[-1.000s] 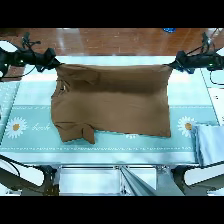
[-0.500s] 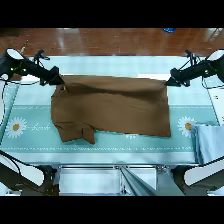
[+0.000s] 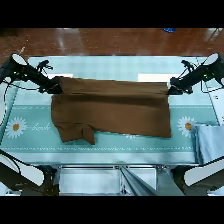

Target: Fold the shirts.

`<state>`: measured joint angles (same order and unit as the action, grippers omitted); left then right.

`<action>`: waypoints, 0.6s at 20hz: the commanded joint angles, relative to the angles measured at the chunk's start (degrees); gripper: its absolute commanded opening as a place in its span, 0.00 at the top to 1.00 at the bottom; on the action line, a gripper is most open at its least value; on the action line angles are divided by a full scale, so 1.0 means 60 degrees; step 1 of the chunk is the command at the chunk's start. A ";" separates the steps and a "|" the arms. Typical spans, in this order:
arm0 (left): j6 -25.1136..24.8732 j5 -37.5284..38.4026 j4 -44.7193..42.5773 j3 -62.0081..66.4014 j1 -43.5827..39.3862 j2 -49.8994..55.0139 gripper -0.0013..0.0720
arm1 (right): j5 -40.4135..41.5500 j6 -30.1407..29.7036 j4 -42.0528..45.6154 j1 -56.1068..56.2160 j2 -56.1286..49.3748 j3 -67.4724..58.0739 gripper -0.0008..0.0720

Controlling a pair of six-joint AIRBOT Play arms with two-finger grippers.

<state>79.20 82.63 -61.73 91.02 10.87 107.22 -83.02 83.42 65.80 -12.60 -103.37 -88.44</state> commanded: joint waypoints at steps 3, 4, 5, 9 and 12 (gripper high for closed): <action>0.0576 0.0681 -0.0321 0.0138 -0.0025 -0.0091 0.29 | -0.0331 0.0936 0.0845 0.0215 0.0168 0.0197 0.43; 0.0882 0.0820 -0.0423 0.0109 0.0127 -0.0277 0.29 | -0.0696 0.0889 0.1421 0.0204 0.0437 0.0200 0.43; 0.0958 0.0940 -0.0568 -0.0007 0.0346 -0.0557 0.29 | -0.0969 0.0885 0.2255 0.0204 0.0772 0.0219 0.43; 0.0907 0.0801 -0.1362 -0.2157 0.1657 -0.2594 0.29 | 0.0444 0.1027 0.2393 -0.0535 0.3155 0.2532 0.43; 0.0750 -0.0652 -0.0772 -0.5788 0.3191 -0.4881 0.29 | 0.2699 0.0375 -0.0066 -0.1086 0.5333 0.5938 0.43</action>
<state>84.38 84.79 -67.79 71.35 23.22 88.23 -78.06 88.47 75.33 -16.47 -81.82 -67.53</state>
